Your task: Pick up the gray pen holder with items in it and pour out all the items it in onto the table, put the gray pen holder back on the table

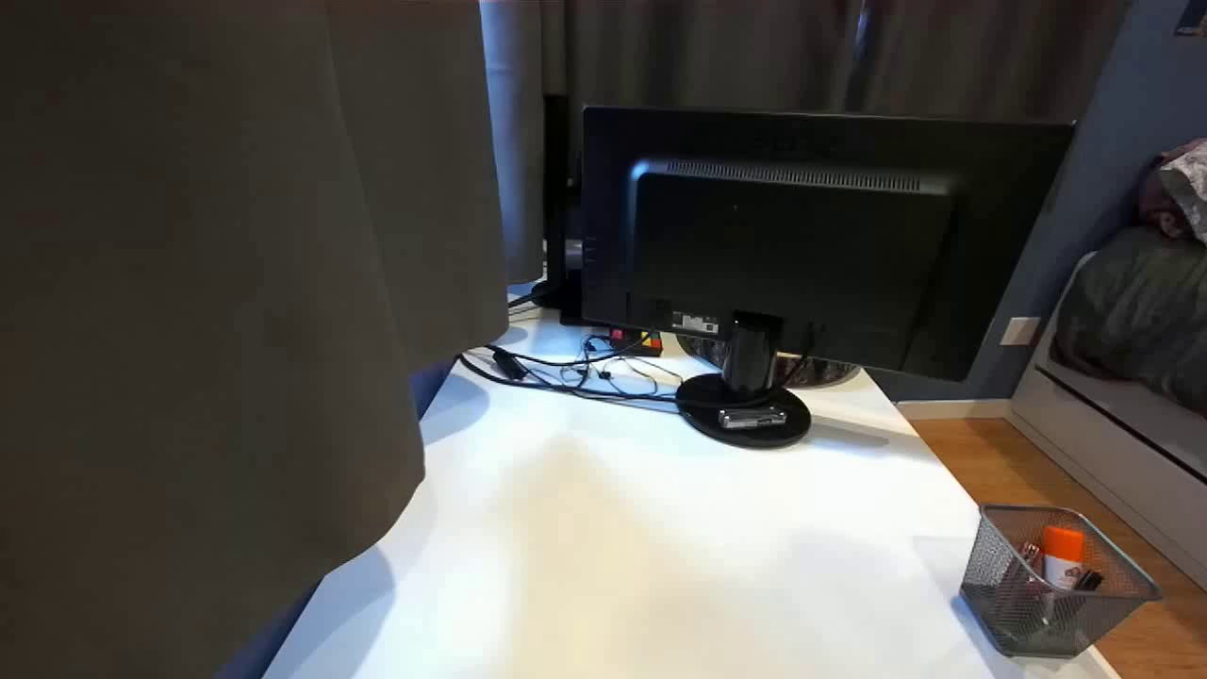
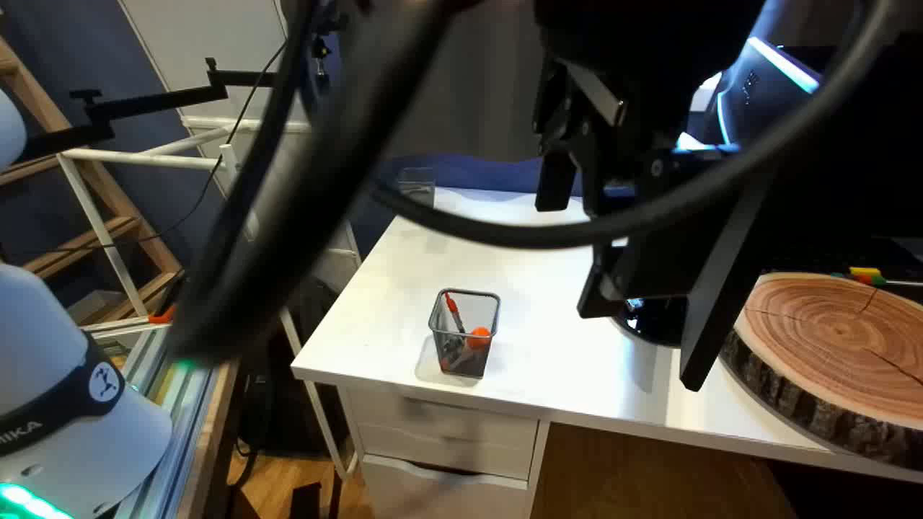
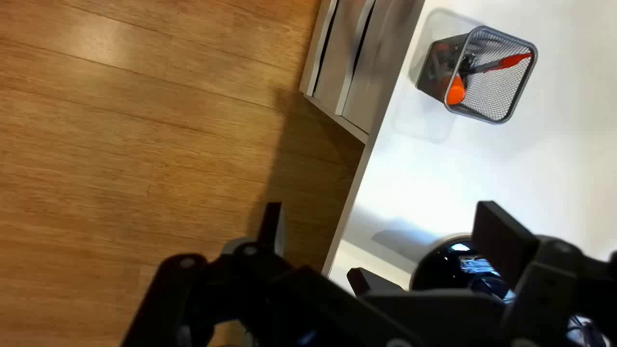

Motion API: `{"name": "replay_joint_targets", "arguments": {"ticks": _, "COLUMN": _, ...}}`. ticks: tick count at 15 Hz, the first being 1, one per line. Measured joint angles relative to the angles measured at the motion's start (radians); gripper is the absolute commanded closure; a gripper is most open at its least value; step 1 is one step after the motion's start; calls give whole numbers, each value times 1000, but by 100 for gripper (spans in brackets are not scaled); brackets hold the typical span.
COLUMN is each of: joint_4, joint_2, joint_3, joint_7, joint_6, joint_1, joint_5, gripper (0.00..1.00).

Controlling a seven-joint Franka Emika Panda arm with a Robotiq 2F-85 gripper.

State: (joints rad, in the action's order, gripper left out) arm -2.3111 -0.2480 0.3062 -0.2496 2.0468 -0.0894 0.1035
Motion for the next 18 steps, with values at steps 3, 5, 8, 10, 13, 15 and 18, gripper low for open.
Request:
{"name": "replay_joint_targets", "arguments": {"ticks": 3, "joint_4": 0, "joint_2": 0, "joint_3": 0, "joint_7": 0, "joint_6": 0, "joint_1": 0, "joint_5": 0, "gripper": 0}}
{"name": "replay_joint_targets", "arguments": {"ticks": 5, "joint_4": 0, "joint_2": 0, "joint_3": 0, "joint_7": 0, "joint_6": 0, "joint_1": 0, "joint_5": 0, "gripper": 0}}
{"name": "replay_joint_targets", "arguments": {"ticks": 8, "joint_4": -3, "joint_2": -2, "joint_3": -40, "joint_7": -75, "joint_6": 5, "joint_1": 21, "joint_5": 51, "gripper": 0}}
{"name": "replay_joint_targets", "arguments": {"ticks": 10, "joint_4": -11, "joint_2": -4, "joint_3": -104, "joint_7": -96, "joint_6": 17, "joint_1": 73, "joint_5": 102, "gripper": 0}}
{"name": "replay_joint_targets", "arguments": {"ticks": 13, "joint_4": -29, "joint_2": 2, "joint_3": -206, "joint_7": -117, "joint_6": 79, "joint_1": 173, "joint_5": 186, "gripper": 0}}
{"name": "replay_joint_targets", "arguments": {"ticks": 15, "joint_4": -62, "joint_2": 26, "joint_3": -243, "joint_7": -190, "joint_6": 147, "joint_1": 225, "joint_5": 233, "gripper": 0}}
{"name": "replay_joint_targets", "arguments": {"ticks": 18, "joint_4": -141, "joint_2": 75, "joint_3": -219, "joint_7": -394, "joint_6": 212, "joint_1": 283, "joint_5": 303, "gripper": 0}}
